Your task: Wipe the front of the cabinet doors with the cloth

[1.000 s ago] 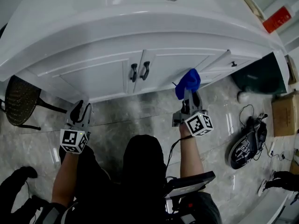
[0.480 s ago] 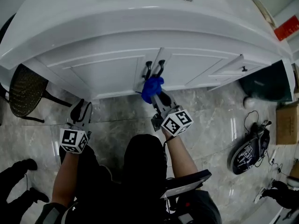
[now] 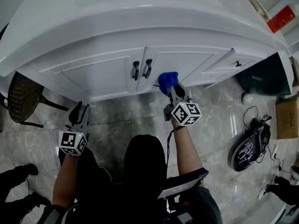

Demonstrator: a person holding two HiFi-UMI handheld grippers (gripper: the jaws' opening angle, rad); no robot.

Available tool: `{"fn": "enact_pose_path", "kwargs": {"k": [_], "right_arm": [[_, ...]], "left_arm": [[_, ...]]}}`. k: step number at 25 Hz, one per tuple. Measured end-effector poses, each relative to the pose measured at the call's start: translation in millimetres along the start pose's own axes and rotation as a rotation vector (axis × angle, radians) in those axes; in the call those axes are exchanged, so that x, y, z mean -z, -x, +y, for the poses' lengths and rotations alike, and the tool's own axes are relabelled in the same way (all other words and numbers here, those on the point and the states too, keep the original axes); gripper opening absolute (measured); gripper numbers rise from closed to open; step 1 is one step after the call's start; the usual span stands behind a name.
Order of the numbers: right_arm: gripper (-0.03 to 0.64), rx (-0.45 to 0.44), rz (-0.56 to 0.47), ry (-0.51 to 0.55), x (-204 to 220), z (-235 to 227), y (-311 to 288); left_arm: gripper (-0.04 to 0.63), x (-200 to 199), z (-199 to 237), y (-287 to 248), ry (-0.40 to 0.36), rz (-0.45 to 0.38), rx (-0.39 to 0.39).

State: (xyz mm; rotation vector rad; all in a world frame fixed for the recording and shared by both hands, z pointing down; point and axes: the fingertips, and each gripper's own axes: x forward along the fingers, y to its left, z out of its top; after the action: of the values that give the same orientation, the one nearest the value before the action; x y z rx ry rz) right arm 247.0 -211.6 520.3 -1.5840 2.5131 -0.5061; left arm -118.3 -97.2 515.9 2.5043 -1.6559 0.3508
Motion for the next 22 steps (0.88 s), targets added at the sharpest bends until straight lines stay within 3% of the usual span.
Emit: {"fn": "enact_pose_path", "kwargs": {"k": [4,8,13,16,22], "right_arm": [[0.057,0.143,-0.025,-0.004,-16,-54,24],[0.057,0.289,-0.081,-0.072,-32,-112,57],[0.055,0.334,-0.104,-0.117,-36,-136,88],[0.055,0.240,-0.083,-0.105,-27,-104,81],[0.057,-0.097,0.058,-0.058,30,19,41]], "left_arm": [[0.132,-4,-9,-6,-0.005,-0.003,0.014],[0.132,-5,-17,-14,-0.016,-0.004,0.032],[0.132,-6,-23,-19,-0.016,-0.008,0.047],[0.132,-6,-24,-21,-0.013,-0.009,0.054],[0.132,-3,-19,-16,-0.004,-0.011,0.053]]}}
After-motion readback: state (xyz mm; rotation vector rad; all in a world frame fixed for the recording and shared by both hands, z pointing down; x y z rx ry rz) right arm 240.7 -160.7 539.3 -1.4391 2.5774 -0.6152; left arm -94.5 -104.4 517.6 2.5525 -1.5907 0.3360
